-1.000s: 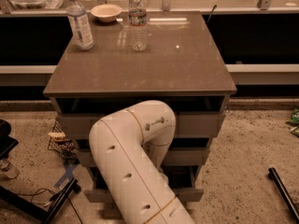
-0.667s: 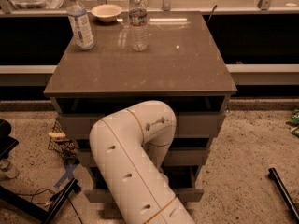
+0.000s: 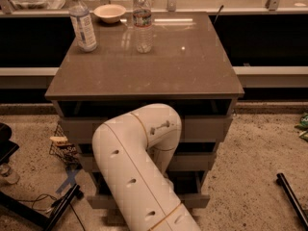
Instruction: Open bottom drawer
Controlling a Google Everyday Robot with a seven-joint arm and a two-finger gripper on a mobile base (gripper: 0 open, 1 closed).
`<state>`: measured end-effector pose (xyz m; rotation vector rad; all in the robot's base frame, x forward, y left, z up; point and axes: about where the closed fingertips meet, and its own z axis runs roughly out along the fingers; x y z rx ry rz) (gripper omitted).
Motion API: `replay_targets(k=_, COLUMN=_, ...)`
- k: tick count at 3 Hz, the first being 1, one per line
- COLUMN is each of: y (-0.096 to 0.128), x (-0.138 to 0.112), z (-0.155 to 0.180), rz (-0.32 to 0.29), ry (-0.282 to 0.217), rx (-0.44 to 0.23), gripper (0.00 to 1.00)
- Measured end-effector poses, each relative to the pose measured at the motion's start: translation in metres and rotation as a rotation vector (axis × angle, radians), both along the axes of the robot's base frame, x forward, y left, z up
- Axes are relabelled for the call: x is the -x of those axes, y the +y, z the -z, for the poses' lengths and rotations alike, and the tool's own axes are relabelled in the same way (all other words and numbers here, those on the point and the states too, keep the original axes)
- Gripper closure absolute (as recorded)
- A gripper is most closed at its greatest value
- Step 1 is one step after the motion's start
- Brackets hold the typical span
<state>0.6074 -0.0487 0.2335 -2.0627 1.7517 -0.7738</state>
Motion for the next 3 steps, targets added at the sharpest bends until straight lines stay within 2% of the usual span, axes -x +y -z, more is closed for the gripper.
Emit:
replay_targets(k=1, y=-0.005, x=0.020, z=-0.001, rz=-0.034, ry=0.031, rx=0.016, gripper=1.00)
replay_targets(k=2, y=-0.019, x=0.089, z=-0.008, rz=-0.180, ry=0.142, rx=0.054, gripper=1.00)
replay_targets(k=3, y=-0.033, x=0.111, z=-0.008, rz=-0.203, ry=0.183, rx=0.076, gripper=1.00)
